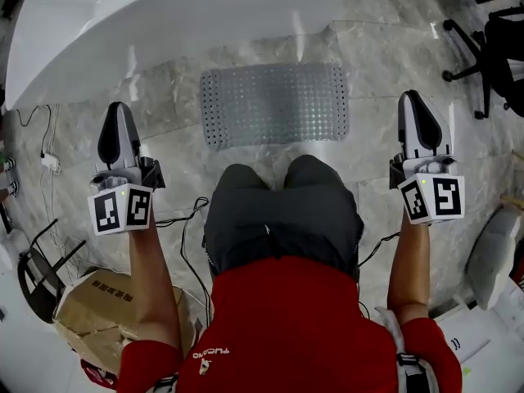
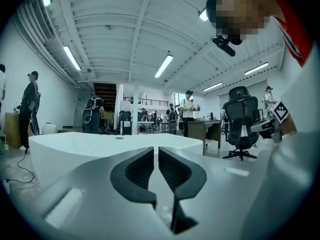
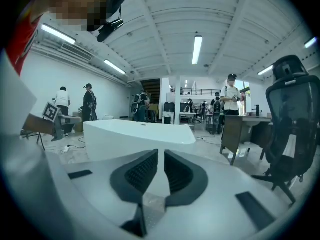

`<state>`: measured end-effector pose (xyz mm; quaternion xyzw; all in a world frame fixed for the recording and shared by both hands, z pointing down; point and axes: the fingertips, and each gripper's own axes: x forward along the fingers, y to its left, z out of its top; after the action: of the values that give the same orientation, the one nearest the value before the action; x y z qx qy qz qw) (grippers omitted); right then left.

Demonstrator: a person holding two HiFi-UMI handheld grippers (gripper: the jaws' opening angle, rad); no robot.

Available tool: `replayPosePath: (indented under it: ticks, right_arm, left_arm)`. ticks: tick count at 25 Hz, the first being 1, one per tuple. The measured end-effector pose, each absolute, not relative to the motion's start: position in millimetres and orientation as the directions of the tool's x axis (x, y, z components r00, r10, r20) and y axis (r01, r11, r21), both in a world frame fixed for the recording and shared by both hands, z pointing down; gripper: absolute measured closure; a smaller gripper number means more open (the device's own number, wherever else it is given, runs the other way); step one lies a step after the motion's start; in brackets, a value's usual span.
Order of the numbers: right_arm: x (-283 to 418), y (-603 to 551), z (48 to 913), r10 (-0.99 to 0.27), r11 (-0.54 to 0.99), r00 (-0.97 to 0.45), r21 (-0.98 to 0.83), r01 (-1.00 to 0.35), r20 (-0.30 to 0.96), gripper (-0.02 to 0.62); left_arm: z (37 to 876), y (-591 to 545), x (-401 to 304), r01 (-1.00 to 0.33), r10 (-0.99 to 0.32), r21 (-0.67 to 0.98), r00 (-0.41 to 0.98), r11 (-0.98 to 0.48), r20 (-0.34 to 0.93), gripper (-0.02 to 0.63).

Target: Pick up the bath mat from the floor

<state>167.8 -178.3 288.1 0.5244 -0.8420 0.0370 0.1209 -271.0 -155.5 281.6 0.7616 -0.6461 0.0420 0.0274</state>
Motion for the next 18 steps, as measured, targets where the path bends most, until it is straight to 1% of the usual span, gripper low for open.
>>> replayPosePath:
  ticks: [2,4,8,13,18]
  right_arm:
    - [168.4,-182.2,312.0,-0.872,0.445,-0.417,0.058,-0.894,0.258,0.572]
    - [170.1,-186.3,336.0,-0.87,0.438,-0.41,0.048,-0.897,0.273,0.517]
    - [177.2,-194.9,382.3,-0.859,0.429,-0.398,0.031,-0.903,0.321,0.497]
    - [186.8,-207.4,441.5,-0.834,0.434,-0.398,0.008,-0.901,0.384,0.466]
    - [196.5,-217.2,492.2,-0.819,0.418,-0.379,-0.004,-0.908,0.431,0.448]
  left_arm:
    - [307.8,-160.6,-267.9,-0.984,-0.976,-0.007,0.176,-0.179,0.129,0.597]
    - [334.2,-165.8,-265.6,-0.98,-0.967,-0.002,0.195,-0.198,0.165,0.594]
    - [383.9,-176.6,-266.1,-0.975,-0.947,0.017,0.22,-0.222,0.234,0.573]
    - [446.3,-188.7,-269.4,-0.973,-0.918,0.041,0.23,-0.229,0.323,0.518]
    - [509.3,-194.6,-273.7,-0.97,-0.874,0.082,0.24,-0.227,0.423,0.445]
